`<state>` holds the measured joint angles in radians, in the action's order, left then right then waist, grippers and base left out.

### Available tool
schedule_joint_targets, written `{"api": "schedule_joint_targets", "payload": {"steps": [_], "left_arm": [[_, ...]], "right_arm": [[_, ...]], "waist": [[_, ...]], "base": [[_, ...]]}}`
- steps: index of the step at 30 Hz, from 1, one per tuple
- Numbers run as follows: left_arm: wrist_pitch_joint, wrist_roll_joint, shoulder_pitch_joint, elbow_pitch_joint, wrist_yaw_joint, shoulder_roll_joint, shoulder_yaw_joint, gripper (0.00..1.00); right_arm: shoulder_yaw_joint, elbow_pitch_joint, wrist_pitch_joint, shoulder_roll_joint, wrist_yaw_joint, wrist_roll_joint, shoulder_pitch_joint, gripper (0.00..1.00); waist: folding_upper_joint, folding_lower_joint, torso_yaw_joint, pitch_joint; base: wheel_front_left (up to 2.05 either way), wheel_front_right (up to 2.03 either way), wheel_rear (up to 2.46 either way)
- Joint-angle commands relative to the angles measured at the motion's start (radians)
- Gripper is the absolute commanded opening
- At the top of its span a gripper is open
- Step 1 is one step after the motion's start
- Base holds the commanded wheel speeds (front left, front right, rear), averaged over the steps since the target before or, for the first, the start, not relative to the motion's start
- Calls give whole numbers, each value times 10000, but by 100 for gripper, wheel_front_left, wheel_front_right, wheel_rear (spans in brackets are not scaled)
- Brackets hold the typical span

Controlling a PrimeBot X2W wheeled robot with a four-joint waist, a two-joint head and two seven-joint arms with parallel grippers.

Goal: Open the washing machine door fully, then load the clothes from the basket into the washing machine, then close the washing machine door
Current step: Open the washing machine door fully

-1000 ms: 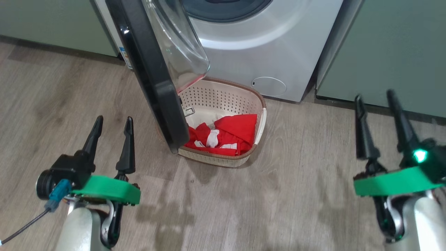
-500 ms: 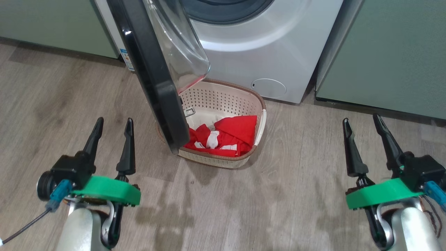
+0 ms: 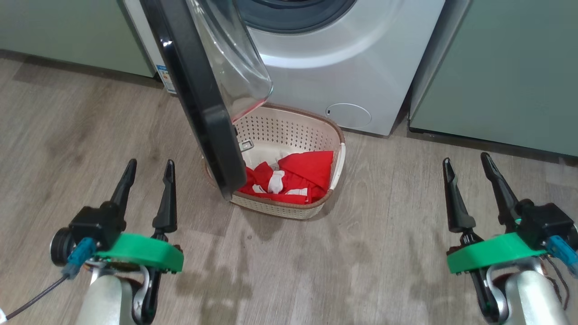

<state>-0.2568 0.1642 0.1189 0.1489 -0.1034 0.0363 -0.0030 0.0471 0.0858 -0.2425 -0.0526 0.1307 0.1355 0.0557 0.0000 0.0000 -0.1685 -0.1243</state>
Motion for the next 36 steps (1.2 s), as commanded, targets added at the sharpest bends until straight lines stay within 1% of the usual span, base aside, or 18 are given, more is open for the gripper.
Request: {"api": "schedule_joint_targets", "payload": {"steps": [1,10,11,12,13,14,19,24,25,31,34,36], "left_arm": [[-49,-61,251,-290,-16,141,261,100],[-49,-60,284,-231,-23,140,182,100],[-49,-71,289,-215,-24,140,171,87],[-49,-83,295,-202,-23,140,163,48],[-49,-96,306,-198,-20,140,159,4],[-49,-105,315,-196,-15,140,157,0],[-49,-171,417,-354,42,144,220,0],[-49,-366,970,-1212,129,277,414,0],[-49,-366,970,-1212,129,277,414,0],[-49,-579,2107,-3178,157,296,389,0],[-49,-619,2619,-3917,140,255,44,0],[-49,-590,2880,-4258,128,219,-367,0]], "right_arm": [[-252,-271,-77,23,0,65,307,100],[-242,-128,-60,23,0,121,394,100],[-238,-124,-59,23,0,122,403,100],[-237,-120,-53,24,0,118,411,100],[-236,-119,-46,24,0,116,421,100],[-237,-119,-45,24,0,121,431,100],[-215,-106,-25,24,0,142,470,100],[-162,-56,-7,24,0,194,496,100],[-162,-56,-7,24,0,194,496,100],[-124,-9,-12,24,0,227,502,100],[-136,26,-20,24,0,243,513,100],[-156,55,-25,24,0,244,526,100]], "waist": [[0,0,-7,-9],[0,0,-75,-43],[0,0,-83,-52],[0,0,-87,-62],[0,0,-92,-76],[0,0,-98,-84],[0,0,-135,-126],[0,0,-248,-169],[0,0,-248,-169],[0,0,-388,-170],[0,0,-392,-152],[0,0,-364,-142]], "base": [[0,0,0],[0,0,0],[0,0,0],[0,0,0],[0,0,0],[0,0,0],[0,0,0],[0,0,0],[0,0,0],[0,0,0],[0,0,0],[0,0,0]]}}
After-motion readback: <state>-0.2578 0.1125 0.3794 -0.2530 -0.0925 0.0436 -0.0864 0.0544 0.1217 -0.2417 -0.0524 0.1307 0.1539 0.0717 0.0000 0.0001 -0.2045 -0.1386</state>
